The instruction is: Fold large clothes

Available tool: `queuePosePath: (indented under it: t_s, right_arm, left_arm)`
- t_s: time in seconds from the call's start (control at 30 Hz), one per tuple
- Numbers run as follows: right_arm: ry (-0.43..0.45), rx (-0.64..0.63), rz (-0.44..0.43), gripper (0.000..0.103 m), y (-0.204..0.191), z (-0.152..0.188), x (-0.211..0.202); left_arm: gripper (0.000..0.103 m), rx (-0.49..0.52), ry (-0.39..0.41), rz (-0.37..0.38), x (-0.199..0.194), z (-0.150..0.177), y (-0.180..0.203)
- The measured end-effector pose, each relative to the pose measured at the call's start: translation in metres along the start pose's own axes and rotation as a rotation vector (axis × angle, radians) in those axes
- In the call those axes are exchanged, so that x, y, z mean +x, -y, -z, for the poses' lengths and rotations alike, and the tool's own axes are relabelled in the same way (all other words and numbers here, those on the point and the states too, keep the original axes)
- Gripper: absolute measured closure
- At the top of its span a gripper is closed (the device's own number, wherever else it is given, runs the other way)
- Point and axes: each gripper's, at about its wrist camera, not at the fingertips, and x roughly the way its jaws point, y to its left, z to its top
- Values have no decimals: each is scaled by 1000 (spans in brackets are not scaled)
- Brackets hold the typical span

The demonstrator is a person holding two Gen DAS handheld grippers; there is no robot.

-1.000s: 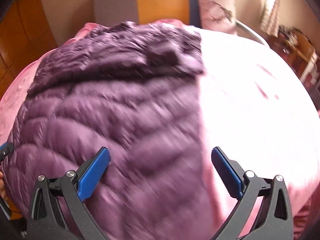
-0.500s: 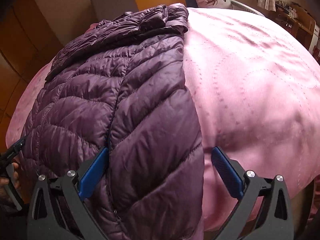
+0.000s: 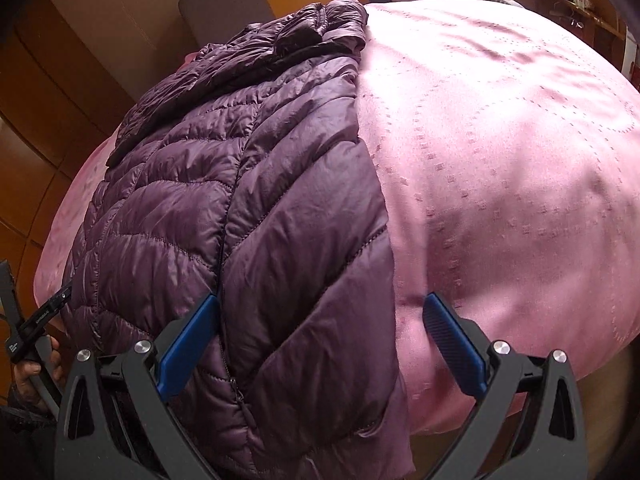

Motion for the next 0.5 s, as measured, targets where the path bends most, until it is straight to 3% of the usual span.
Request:
queuePosePath:
  t_s: [0.3,0.5]
  right_arm:
    - [-82,-3,-74,2,3,13,-11]
    - [-102,-19,-99,2,1,30,-14]
  left_arm:
    - [7,13,-42,16,-6,11,-9]
    - [9,-13,-87,78,-8,20,-20]
